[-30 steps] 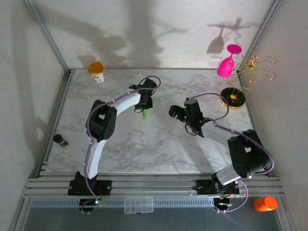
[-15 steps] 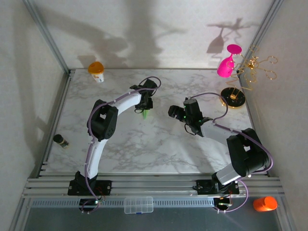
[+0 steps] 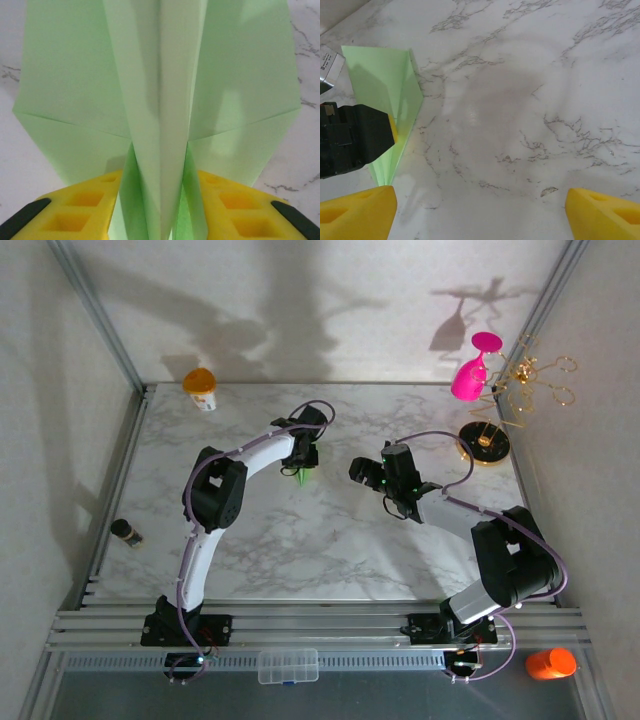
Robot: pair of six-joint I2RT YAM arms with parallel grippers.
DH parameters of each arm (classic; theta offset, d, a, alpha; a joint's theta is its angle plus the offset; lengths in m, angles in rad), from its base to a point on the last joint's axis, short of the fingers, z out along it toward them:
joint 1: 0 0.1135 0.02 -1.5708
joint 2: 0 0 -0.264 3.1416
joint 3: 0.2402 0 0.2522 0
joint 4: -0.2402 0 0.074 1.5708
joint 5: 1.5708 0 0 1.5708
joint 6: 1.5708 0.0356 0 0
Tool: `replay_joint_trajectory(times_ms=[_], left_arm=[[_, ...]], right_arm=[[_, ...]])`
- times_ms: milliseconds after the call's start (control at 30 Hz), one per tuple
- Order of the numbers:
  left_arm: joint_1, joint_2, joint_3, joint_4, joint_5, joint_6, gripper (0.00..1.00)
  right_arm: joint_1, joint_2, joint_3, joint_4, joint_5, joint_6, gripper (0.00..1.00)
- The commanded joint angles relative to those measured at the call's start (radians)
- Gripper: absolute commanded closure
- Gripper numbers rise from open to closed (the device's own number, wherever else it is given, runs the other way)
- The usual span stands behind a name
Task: Fold a paper plane with a square sheet of paper (pick it up from the middle)
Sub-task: Move the paper plane to the center of the table.
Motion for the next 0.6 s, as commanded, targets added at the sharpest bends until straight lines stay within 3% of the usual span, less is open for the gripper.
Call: replay_joint_trajectory(times_ms=[0,567], left_arm=[[0.000,0.043,-0.013,-0.005,-0.013,-0.003,0.63],[0.011,0.148,0.095,0.011,-0.044,0.040,0.57]], right_arm=[[0.001,0.022,0.023,0.003,-0.009,0.010,0.12],[0.001,0.034,0.030,0.000,-0.013,0.017,0.12]])
